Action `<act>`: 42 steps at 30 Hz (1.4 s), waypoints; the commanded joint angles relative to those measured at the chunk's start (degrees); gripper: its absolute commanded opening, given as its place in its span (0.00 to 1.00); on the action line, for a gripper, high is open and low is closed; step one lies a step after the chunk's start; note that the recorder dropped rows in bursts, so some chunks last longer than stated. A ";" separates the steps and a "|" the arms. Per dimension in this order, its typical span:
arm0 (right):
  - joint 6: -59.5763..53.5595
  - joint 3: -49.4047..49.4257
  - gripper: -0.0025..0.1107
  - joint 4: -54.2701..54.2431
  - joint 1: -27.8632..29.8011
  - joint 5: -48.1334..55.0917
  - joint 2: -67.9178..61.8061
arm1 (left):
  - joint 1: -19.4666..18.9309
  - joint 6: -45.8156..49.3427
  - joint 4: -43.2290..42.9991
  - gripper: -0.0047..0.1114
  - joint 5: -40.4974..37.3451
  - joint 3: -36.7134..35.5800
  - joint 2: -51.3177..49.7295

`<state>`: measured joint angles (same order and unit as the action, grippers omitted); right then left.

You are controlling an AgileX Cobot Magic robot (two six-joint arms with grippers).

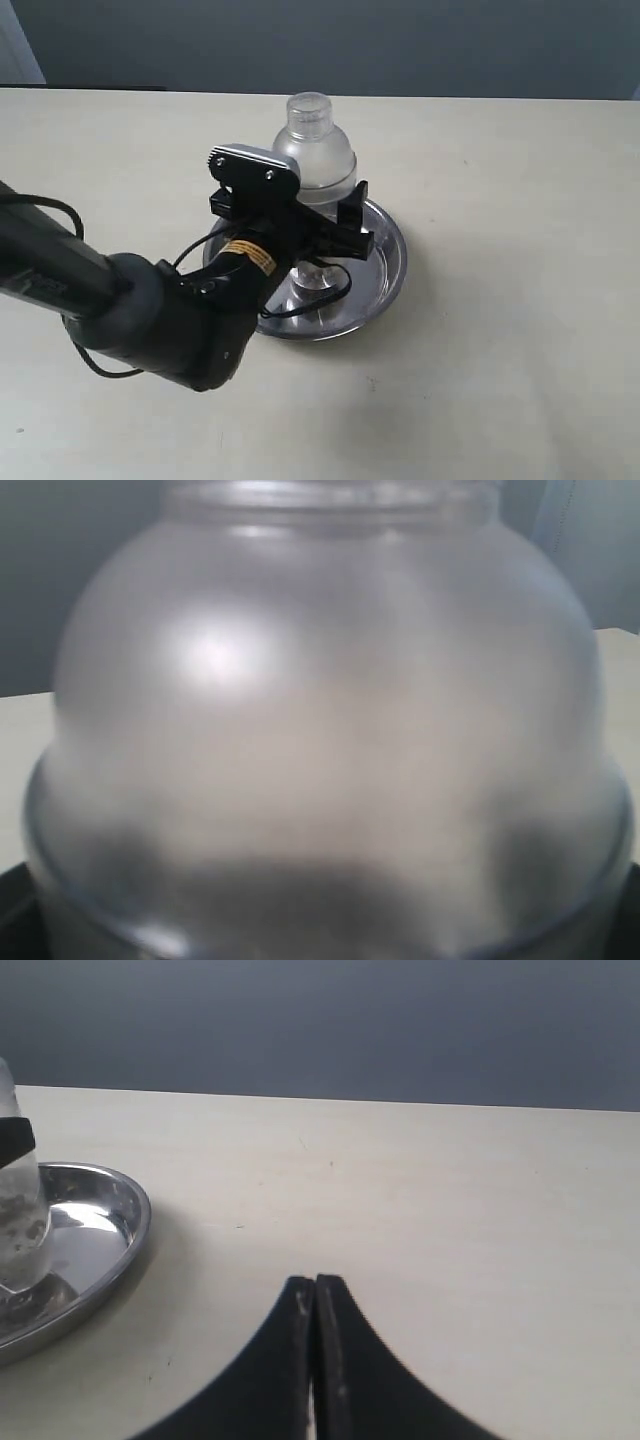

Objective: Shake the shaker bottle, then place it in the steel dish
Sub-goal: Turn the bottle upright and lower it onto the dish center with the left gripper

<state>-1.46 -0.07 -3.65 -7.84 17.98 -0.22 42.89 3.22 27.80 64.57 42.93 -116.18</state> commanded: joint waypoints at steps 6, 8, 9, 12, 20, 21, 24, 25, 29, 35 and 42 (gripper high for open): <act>-0.03 0.07 0.02 0.10 -0.21 -0.50 0.22 | -2.36 0.21 -6.94 0.32 0.00 0.52 -0.78; -0.03 0.07 0.02 0.10 -0.21 -0.50 0.22 | -2.36 0.21 -6.69 0.44 -0.44 0.52 -0.78; -0.03 0.07 0.02 0.10 -0.21 -0.50 0.22 | -2.36 0.21 -6.69 0.48 -0.82 0.52 -0.78; -0.03 0.07 0.02 0.10 -0.21 -0.50 0.22 | -2.36 0.21 -6.83 0.62 -1.51 0.52 -0.78; -0.03 0.07 0.02 0.10 -0.21 -0.50 0.22 | -2.36 0.21 -9.29 0.67 -1.61 -0.62 -0.78; -0.03 0.07 0.02 0.10 -0.21 -0.50 0.22 | -2.36 0.21 -9.29 0.67 -1.74 -0.88 -0.78; -0.03 0.07 0.02 0.10 -0.21 -0.50 0.22 | -2.36 -1.00 -5.86 0.67 -2.27 -1.38 -0.78; -0.03 0.07 0.02 0.10 -0.21 -0.50 0.22 | -2.36 -1.10 -4.14 0.67 -3.18 -1.61 -0.78; -0.03 0.07 0.02 0.10 -0.21 -0.50 0.22 | -2.36 -0.80 0.51 0.67 -6.59 -1.91 -0.67; -0.03 0.07 0.02 0.10 -0.21 -0.50 0.22 | -2.25 -0.70 -1.75 0.67 -11.96 -1.91 0.79; -0.03 0.07 0.02 0.10 -0.21 -0.50 0.22 | -2.05 -1.24 -3.35 0.65 -18.13 -1.91 3.27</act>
<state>-1.46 -0.07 -3.65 -7.84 17.98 -0.22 40.64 2.66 25.86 54.03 41.72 -112.99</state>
